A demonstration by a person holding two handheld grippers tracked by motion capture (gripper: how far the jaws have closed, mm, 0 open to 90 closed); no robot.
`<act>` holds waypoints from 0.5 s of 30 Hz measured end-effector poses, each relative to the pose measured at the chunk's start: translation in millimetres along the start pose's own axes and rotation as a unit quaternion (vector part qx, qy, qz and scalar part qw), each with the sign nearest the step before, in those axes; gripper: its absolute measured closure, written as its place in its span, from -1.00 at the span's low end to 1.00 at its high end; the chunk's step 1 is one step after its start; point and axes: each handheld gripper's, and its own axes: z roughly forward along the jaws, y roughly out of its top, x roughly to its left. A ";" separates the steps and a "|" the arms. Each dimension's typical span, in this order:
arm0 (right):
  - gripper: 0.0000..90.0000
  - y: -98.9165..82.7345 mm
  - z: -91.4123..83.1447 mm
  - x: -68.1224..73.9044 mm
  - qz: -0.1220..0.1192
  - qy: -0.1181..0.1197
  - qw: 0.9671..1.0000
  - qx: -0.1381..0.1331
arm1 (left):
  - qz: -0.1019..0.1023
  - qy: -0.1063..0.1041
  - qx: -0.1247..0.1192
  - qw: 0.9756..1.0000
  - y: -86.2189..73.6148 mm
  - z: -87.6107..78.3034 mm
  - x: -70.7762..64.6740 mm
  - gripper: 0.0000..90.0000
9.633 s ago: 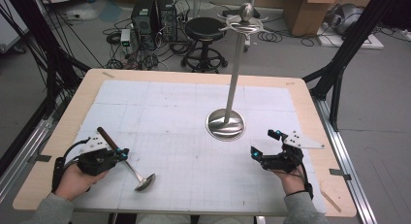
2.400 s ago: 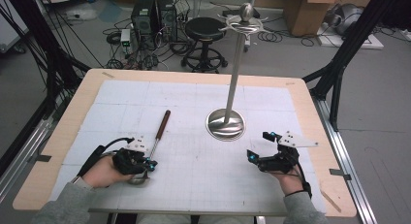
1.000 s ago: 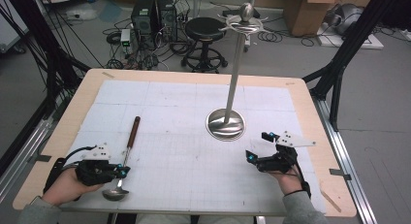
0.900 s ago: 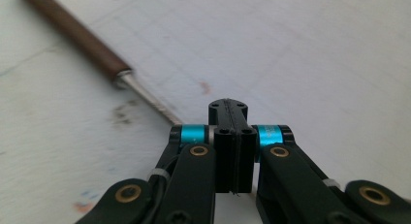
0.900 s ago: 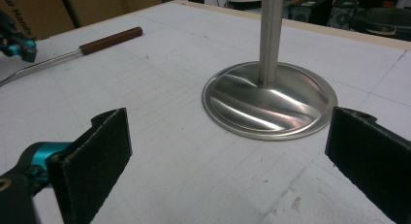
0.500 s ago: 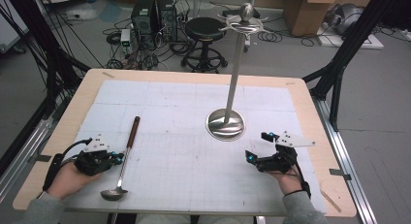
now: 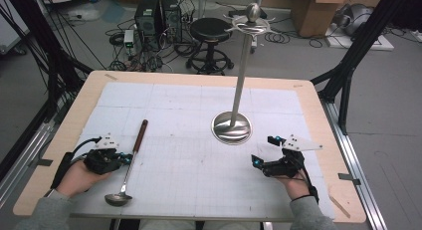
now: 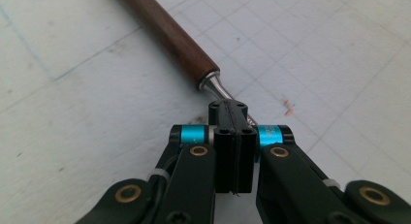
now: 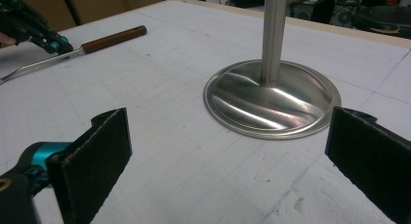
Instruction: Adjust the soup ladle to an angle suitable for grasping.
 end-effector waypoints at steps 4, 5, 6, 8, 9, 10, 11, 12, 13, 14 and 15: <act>-0.96 0.0 -0.2 -0.1 0.000 0.000 1.000 0.000 | 0.015 -0.010 0.009 1.000 8.2 6.2 -10.0 0.99; -0.96 0.1 -0.2 0.0 0.000 0.001 1.000 0.000 | 0.021 -0.012 0.013 1.000 12.4 9.2 -14.0 0.99; -0.96 0.0 -0.3 0.3 0.002 0.001 1.000 0.001 | 0.021 -0.015 0.013 1.000 14.1 11.0 -16.3 0.99; -0.96 0.1 -0.4 0.5 0.004 0.002 1.000 0.001 | 0.027 -0.016 0.015 0.999 16.1 12.7 -18.2 0.99; -0.96 0.0 -0.3 -0.1 0.001 0.001 1.000 0.001 | 0.029 -0.017 0.017 0.999 18.2 14.1 -20.3 0.99; -0.96 0.0 -0.3 -0.1 0.001 0.001 1.000 0.001 | 0.030 -0.019 0.017 0.999 20.0 16.1 -22.4 0.99; -0.96 0.0 -0.3 0.1 0.002 0.001 1.000 0.001 | 0.036 -0.022 0.019 0.999 22.6 18.0 -24.6 0.99; -0.96 0.1 -0.3 -0.1 0.000 0.001 1.000 0.001 | 0.037 -0.024 0.018 0.999 23.9 19.4 -26.2 0.99; -0.96 0.0 -0.1 -0.2 0.000 0.001 1.000 0.000 | 0.039 -0.027 0.020 0.999 25.5 20.8 -28.1 0.99; -0.96 0.0 -0.3 0.2 0.002 0.002 1.000 0.002 | 0.041 -0.030 0.023 0.998 28.5 23.3 -31.3 0.99; -0.96 0.0 -0.4 0.1 0.002 0.002 1.000 0.001 | 0.041 -0.030 0.023 0.998 28.5 23.3 -31.3 0.99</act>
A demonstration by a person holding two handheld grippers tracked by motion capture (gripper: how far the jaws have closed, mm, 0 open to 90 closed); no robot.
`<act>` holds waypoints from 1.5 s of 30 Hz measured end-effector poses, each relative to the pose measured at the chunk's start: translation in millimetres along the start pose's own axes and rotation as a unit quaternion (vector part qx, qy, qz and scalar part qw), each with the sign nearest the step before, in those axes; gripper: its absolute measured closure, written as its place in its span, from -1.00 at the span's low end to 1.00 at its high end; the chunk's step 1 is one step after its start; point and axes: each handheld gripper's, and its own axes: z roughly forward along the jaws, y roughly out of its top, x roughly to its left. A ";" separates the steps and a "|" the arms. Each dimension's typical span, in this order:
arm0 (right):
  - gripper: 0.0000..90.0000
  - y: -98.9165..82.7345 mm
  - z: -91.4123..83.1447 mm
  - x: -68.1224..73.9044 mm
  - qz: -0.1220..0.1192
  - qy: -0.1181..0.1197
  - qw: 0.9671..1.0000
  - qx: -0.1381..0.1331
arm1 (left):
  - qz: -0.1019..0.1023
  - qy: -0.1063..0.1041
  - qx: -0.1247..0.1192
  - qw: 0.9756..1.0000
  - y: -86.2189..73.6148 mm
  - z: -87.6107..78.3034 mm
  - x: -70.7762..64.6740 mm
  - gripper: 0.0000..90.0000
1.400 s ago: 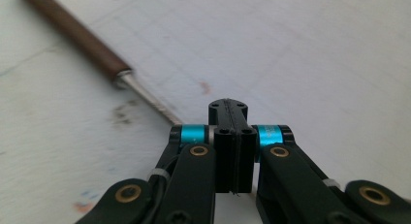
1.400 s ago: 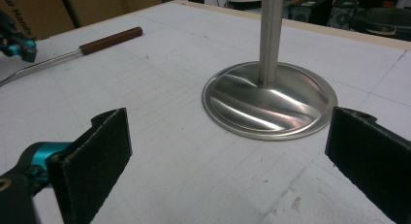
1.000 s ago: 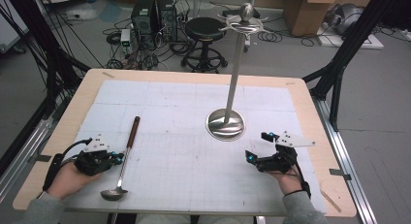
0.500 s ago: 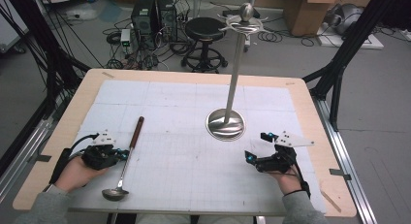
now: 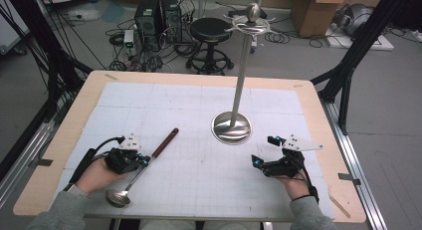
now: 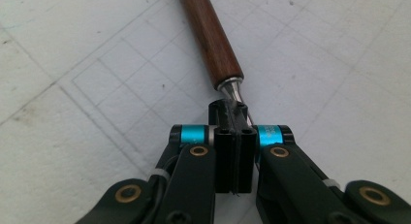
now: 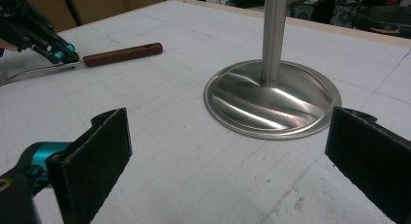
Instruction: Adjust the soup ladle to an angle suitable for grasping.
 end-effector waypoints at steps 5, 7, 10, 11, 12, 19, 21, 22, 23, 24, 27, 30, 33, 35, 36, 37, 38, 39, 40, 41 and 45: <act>-0.96 -0.1 0.5 -0.3 -0.003 -0.001 1.000 -0.001 | -0.003 -0.005 0.005 1.000 4.7 3.3 -2.5 0.99; -0.96 -0.2 0.5 0.0 -0.001 0.000 1.000 0.000 | -0.008 -0.004 0.005 1.000 5.9 4.2 -2.4 0.99; -0.96 -0.2 0.6 0.0 0.000 0.000 1.000 0.000 | -0.014 -0.004 0.011 1.000 9.0 6.1 -1.5 0.99; -0.96 -0.2 0.6 0.0 0.000 0.000 1.000 0.000 | -0.013 -0.005 0.014 1.000 10.4 6.7 -1.2 0.99; -0.96 -0.1 0.5 0.1 0.000 0.001 1.000 0.000 | -0.015 0.003 0.012 1.000 12.2 8.4 -1.0 0.99; -0.96 -0.1 0.2 -0.4 0.000 0.000 1.000 0.000 | -0.016 0.008 0.012 1.000 16.5 11.5 1.5 0.99; -0.96 -0.1 0.6 -0.1 -0.002 0.000 1.000 -0.001 | -0.017 0.008 0.011 1.000 18.6 13.6 2.1 0.99; -0.96 -0.1 0.6 -0.1 -0.002 0.000 1.000 -0.001 | -0.018 0.007 0.009 1.000 19.5 14.8 1.9 0.99; -0.96 -0.2 0.4 -0.3 -0.002 -0.001 1.000 -0.001 | -0.017 0.002 0.009 1.000 21.4 16.5 1.4 0.99; -0.96 -0.1 0.4 -0.3 -0.001 -0.001 1.000 -0.001 | -0.017 0.002 0.009 1.000 21.4 16.5 1.4 0.99; -0.96 -0.2 0.4 -0.1 0.000 0.001 1.000 0.000 | -0.013 -0.006 0.010 1.000 24.2 19.0 -2.1 0.99; -0.96 0.0 0.2 0.0 0.001 0.000 1.000 -0.001 | -0.004 -0.013 0.012 1.000 27.2 21.1 -7.1 0.99; -0.96 0.1 -0.1 0.1 0.000 0.000 1.000 -0.001 | 0.007 -0.027 0.018 0.999 30.2 22.8 -12.6 0.99; -0.96 0.1 -0.1 0.1 0.000 0.000 1.000 -0.001 | 0.018 -0.036 0.023 0.999 33.1 24.3 -19.8 0.99; -0.96 0.1 -0.1 -0.1 -0.001 0.000 1.000 -0.002 | 0.018 -0.036 0.023 0.999 33.1 24.3 -19.8 0.99; -0.96 0.1 -0.1 -0.2 0.000 0.000 1.000 -0.002 | 0.023 -0.040 0.025 0.999 34.0 24.7 -21.9 0.99; -0.96 0.1 -0.1 -0.1 0.001 0.000 1.000 -0.001 | 0.032 -0.044 0.028 0.998 35.4 25.4 -25.7 0.99; -0.96 0.1 -0.1 -0.2 0.000 0.000 1.000 -0.002 | 0.033 -0.048 0.032 0.998 36.1 25.3 -26.8 0.99; -0.96 0.1 -0.1 -0.2 0.000 0.000 1.000 -0.002 | 0.030 -0.054 0.032 0.998 36.3 25.6 -27.8 0.99; -0.96 0.1 -0.2 -0.2 -0.001 0.000 1.000 -0.002 | 0.030 -0.056 0.032 0.997 36.4 25.9 -29.1 0.99; -0.96 0.0 -0.2 0.0 0.000 0.000 1.000 -0.001 | 0.037 -0.057 0.032 0.997 36.5 25.6 -31.1 0.99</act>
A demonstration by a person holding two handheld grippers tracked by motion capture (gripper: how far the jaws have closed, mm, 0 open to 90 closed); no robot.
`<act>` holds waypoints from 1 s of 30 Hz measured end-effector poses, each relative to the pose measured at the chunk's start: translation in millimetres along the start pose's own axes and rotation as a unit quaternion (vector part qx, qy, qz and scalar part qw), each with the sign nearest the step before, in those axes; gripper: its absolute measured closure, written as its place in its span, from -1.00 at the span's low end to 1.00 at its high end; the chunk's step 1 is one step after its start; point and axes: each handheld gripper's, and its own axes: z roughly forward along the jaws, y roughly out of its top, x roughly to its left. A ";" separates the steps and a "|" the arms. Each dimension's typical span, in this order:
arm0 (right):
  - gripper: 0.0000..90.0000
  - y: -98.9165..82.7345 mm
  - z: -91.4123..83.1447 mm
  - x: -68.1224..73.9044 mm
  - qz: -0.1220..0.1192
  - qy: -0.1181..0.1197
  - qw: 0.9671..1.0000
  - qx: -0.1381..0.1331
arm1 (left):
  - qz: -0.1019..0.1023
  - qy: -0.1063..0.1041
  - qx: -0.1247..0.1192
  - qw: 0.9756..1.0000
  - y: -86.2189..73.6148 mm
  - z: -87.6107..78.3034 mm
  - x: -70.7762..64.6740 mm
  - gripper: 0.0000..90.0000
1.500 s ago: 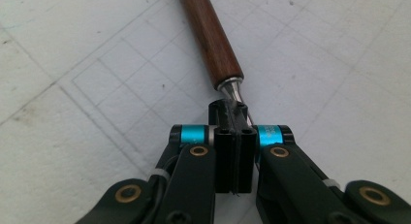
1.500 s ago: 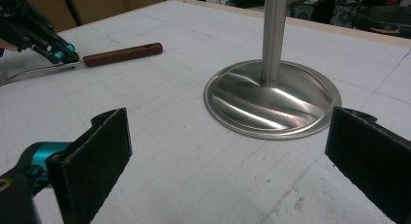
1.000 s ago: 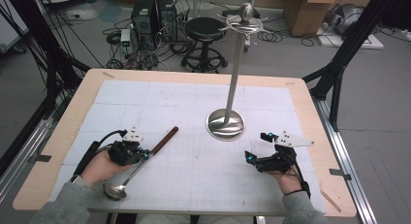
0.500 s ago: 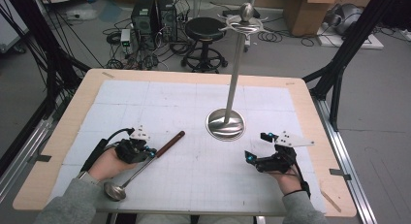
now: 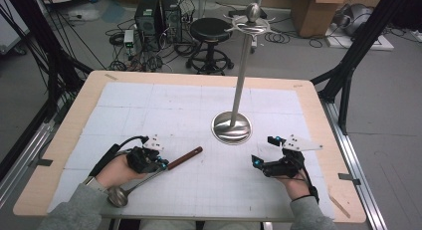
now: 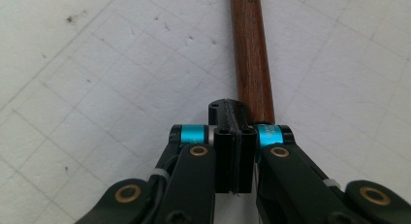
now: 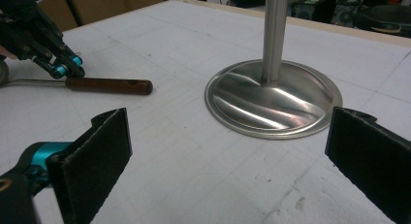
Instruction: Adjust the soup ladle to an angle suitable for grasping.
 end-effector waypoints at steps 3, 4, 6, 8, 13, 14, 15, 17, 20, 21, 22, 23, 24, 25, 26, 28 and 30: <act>-0.96 0.1 -0.3 0.0 0.001 0.000 1.000 -0.001 | 0.017 -0.005 0.003 1.000 -0.3 -0.3 -3.3 0.99; -0.96 0.1 -0.3 0.0 0.003 0.000 1.000 -0.002 | 0.025 -0.010 0.004 1.000 -0.3 -0.6 -6.0 0.99; -0.96 0.1 -0.5 -0.2 0.002 0.000 1.000 -0.002 | 0.029 -0.012 0.003 0.999 -0.4 -0.6 -7.9 0.99; -0.96 0.2 -0.6 0.1 0.002 0.001 1.000 -0.001 | 0.043 -0.016 0.003 0.999 -0.6 -0.5 -11.9 0.99; -0.96 0.2 -0.8 -0.1 0.001 0.000 1.000 -0.003 | 0.063 -0.025 0.005 0.998 -0.8 -0.4 -19.6 0.99; -0.96 0.3 -0.8 -0.1 0.001 0.000 1.000 -0.003 | 0.063 -0.024 0.004 0.998 -0.9 -0.3 -20.4 0.99; -0.96 0.3 -0.8 -0.1 0.000 0.000 1.000 -0.003 | 0.066 -0.025 0.005 0.997 -0.9 -0.4 -20.4 0.99; -0.96 0.2 -0.8 0.0 0.001 0.000 1.000 -0.002 | 0.067 -0.027 0.004 0.997 -1.2 -0.2 -21.2 0.99; -0.96 0.2 -0.6 -0.3 0.000 0.001 1.000 -0.003 | 0.069 -0.027 0.007 0.997 -1.0 -0.5 -21.6 0.99; -0.96 0.2 -0.6 -0.3 0.000 0.001 1.000 -0.003 | 0.068 -0.027 0.007 0.997 -1.0 -0.5 -21.9 0.99; -0.96 0.2 -0.6 0.1 0.002 0.001 1.000 -0.002 | 0.070 -0.029 0.005 0.997 -1.2 -0.3 -22.1 0.99; -0.96 0.2 -0.6 0.1 0.002 0.002 1.000 -0.002 | 0.072 -0.033 0.006 0.997 -1.3 -0.4 -22.4 0.99; -0.96 0.2 -0.6 0.1 0.001 0.002 1.000 -0.002 | 0.073 -0.035 0.005 0.997 -1.6 -0.2 -23.2 0.99; -0.96 0.2 -0.8 0.3 0.003 0.002 1.000 -0.002 | 0.078 -0.038 0.005 0.996 -1.6 -0.3 -24.0 0.99; -0.96 0.2 -0.8 0.0 0.001 0.001 1.000 -0.003 | 0.080 -0.040 0.004 0.996 -1.7 -0.1 -24.6 0.99; -0.96 0.2 -0.8 0.2 0.003 0.002 1.000 -0.002 | 0.085 -0.044 0.005 0.995 -1.9 -0.1 -26.1 0.99; -0.96 0.3 -0.6 0.3 0.002 0.002 1.000 -0.003 | 0.081 -0.046 0.006 0.996 -1.7 -0.3 -26.0 0.99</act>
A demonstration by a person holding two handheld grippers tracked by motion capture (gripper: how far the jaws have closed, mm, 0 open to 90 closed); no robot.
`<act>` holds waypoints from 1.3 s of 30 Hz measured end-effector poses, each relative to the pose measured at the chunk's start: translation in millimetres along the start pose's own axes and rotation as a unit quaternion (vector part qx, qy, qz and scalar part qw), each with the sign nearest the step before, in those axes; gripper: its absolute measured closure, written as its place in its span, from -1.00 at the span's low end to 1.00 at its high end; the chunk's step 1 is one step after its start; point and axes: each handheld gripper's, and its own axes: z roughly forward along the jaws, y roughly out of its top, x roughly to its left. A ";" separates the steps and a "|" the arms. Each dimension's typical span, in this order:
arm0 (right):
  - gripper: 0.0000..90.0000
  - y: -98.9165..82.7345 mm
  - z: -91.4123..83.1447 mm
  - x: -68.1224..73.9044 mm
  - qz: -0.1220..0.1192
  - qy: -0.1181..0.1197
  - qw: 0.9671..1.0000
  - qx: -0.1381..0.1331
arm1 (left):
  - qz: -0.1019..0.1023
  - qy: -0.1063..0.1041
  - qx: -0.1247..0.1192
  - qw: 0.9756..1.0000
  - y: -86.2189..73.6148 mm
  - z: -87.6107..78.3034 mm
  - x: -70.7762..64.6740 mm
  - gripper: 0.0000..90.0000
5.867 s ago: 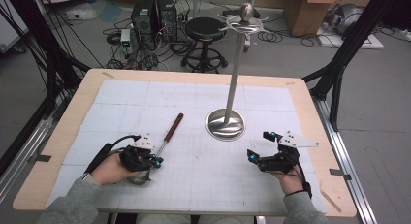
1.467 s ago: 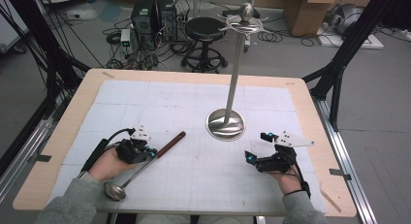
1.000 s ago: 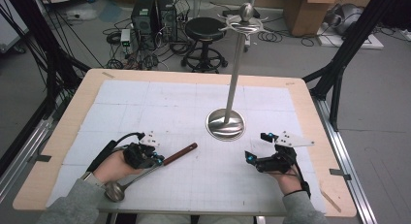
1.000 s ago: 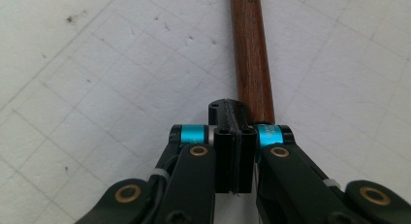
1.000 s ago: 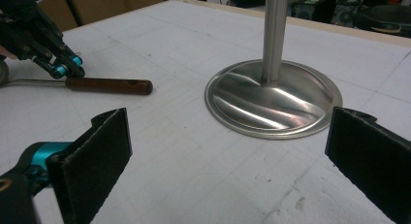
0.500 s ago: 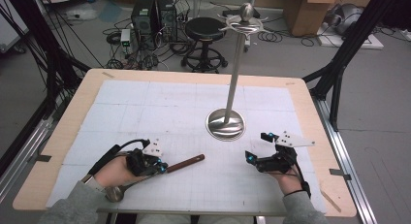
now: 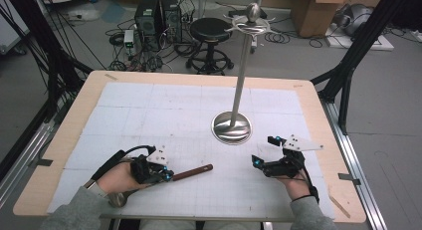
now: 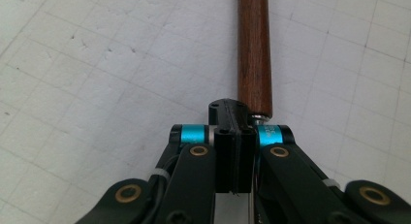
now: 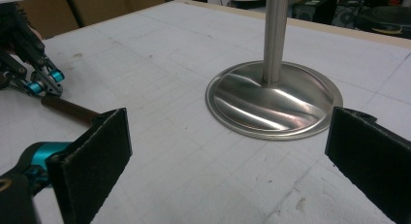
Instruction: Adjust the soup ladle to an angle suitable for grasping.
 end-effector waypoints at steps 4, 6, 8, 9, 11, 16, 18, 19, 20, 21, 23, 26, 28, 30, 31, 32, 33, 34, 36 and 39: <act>-0.96 -0.2 -0.1 -0.3 -0.001 -0.001 1.000 0.001 | 0.001 -0.005 0.000 1.000 -0.2 -0.3 -2.1 0.99; -0.96 -0.1 -0.1 -0.6 -0.002 -0.001 1.000 0.000 | 0.008 -0.008 0.002 1.000 0.0 -0.4 -3.9 0.99; -0.96 -0.2 0.1 -0.3 0.000 0.000 1.000 0.002 | 0.013 -0.011 0.002 1.000 0.4 0.0 -6.6 0.99; -0.96 -0.2 0.3 -0.4 -0.002 0.000 1.000 0.001 | 0.016 -0.010 0.004 1.000 0.7 0.1 -7.7 0.99; -0.96 -0.2 0.2 -0.1 0.000 0.000 1.000 0.002 | 0.017 -0.010 0.004 1.000 0.9 0.1 -7.5 0.99; -0.96 -0.1 -0.2 -0.2 0.000 0.000 1.000 0.001 | 0.003 -0.008 -0.005 1.000 1.8 -3.3 -5.1 0.92; -0.96 0.0 -0.3 -0.7 0.000 0.000 1.000 0.000 | -0.004 -0.006 -0.021 1.000 3.2 -9.8 -3.5 0.89; -0.96 -0.1 -0.3 -0.8 0.001 0.001 1.000 0.000 | -0.008 -0.004 -0.033 0.999 4.1 -14.7 -2.5 0.87; -0.96 -0.1 -0.1 -1.0 0.002 0.001 1.000 0.000 | -0.009 -0.005 -0.040 0.999 4.4 -17.7 -1.6 0.85; -0.96 -0.1 -0.1 -1.1 0.003 0.001 1.000 0.000 | -0.015 -0.008 -0.051 0.999 4.4 -20.8 -1.1 0.82; -0.96 -0.3 0.2 -1.4 0.002 0.003 1.000 0.001 | -0.021 -0.016 -0.067 0.997 4.0 -26.4 -0.4 0.67; -0.96 -0.4 -0.2 -1.9 0.005 0.002 1.000 0.000 | -0.027 -0.022 -0.079 0.996 3.0 -30.4 -1.4 0.53; -0.96 -0.5 -0.3 -2.4 0.004 0.002 1.000 0.000 | -0.025 -0.036 -0.087 0.995 2.5 -32.9 -1.6 0.47; -0.96 -0.5 -0.4 -2.3 0.005 0.002 1.000 0.000 | -0.021 -0.043 -0.094 0.994 2.4 -35.2 -2.5 0.36; -0.96 -0.6 -0.2 -2.1 0.006 0.002 1.000 0.001 | -0.024 -0.044 -0.096 0.994 2.7 -35.8 -3.6 0.21; -0.96 -0.6 -0.1 -2.1 0.006 0.002 1.000 0.001 | -0.017 -0.042 -0.096 0.994 2.9 -36.2 -3.8 0.10; -0.96 -0.6 0.0 -2.3 0.005 0.001 1.000 0.001 | -0.010 -0.037 -0.099 0.994 3.1 -36.5 -4.5 0.02; -0.96 -0.6 0.0 -2.3 0.005 0.001 1.000 0.001 | -0.008 -0.037 -0.102 0.994 3.1 -36.7 -5.0 0.02; -0.96 -0.8 0.1 -2.4 0.007 0.003 1.000 0.004 | -0.027 -0.045 -0.088 0.995 3.9 -36.5 -5.2 -0.28; -0.96 -0.8 0.6 -3.6 0.009 0.001 1.000 0.002 | -0.030 -0.043 -0.056 0.997 3.2 -37.0 -4.7 -0.56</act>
